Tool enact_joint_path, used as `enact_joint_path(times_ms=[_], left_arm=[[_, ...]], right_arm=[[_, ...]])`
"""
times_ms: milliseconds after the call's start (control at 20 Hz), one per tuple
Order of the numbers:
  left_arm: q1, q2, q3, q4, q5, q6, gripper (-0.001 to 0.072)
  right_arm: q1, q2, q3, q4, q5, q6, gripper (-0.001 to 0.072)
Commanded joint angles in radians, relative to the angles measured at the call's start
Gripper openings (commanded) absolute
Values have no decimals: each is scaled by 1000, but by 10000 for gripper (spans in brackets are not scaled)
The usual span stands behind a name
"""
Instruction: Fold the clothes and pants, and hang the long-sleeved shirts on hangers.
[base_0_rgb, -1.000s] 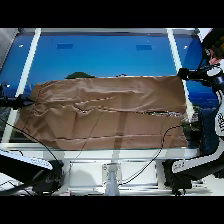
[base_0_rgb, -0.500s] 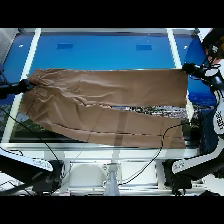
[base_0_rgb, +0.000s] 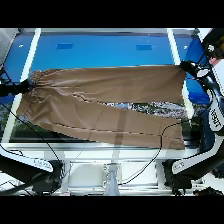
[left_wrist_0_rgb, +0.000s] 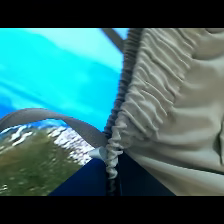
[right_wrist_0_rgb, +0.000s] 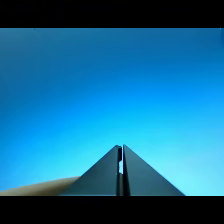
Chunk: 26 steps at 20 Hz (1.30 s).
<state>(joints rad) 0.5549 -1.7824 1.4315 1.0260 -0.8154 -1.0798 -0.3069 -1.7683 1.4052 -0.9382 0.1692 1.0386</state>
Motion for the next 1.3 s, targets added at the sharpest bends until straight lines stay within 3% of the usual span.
enact_joint_path(times_ms=[0,300,350,450,500,550,600,950,1100,1150,1200,1250], left_arm=[[1,5,0,51,0,-51,25],[0,5,0,39,-22,-67,29],[0,5,0,31,-25,-66,31],[0,5,1,3,-32,-66,66],[0,5,1,-10,-34,-66,243],[0,6,1,-27,-34,-66,540],[0,6,1,-52,-35,-66,645],[35,127,1,-84,-42,-54,645],[106,249,1,-84,-69,-50,634],[136,295,1,-83,-98,-13,625],[166,336,1,-71,-131,17,480],[200,380,1,-47,-165,28,198]], right_arm=[[5,-6,2,4,-39,1,13],[8,-8,2,3,-33,0,24],[8,-8,2,3,-26,0,101],[8,-8,2,0,-18,-1,398],[8,-7,2,-1,-6,-2,437],[8,-6,2,-1,6,-2,437],[8,-4,2,-1,22,-2,437],[-26,125,6,-8,146,0,433],[-122,267,6,-21,330,0,431],[-167,316,6,-34,420,2,384],[-212,360,6,-44,521,2,261],[-265,404,6,-63,636,2,94]])
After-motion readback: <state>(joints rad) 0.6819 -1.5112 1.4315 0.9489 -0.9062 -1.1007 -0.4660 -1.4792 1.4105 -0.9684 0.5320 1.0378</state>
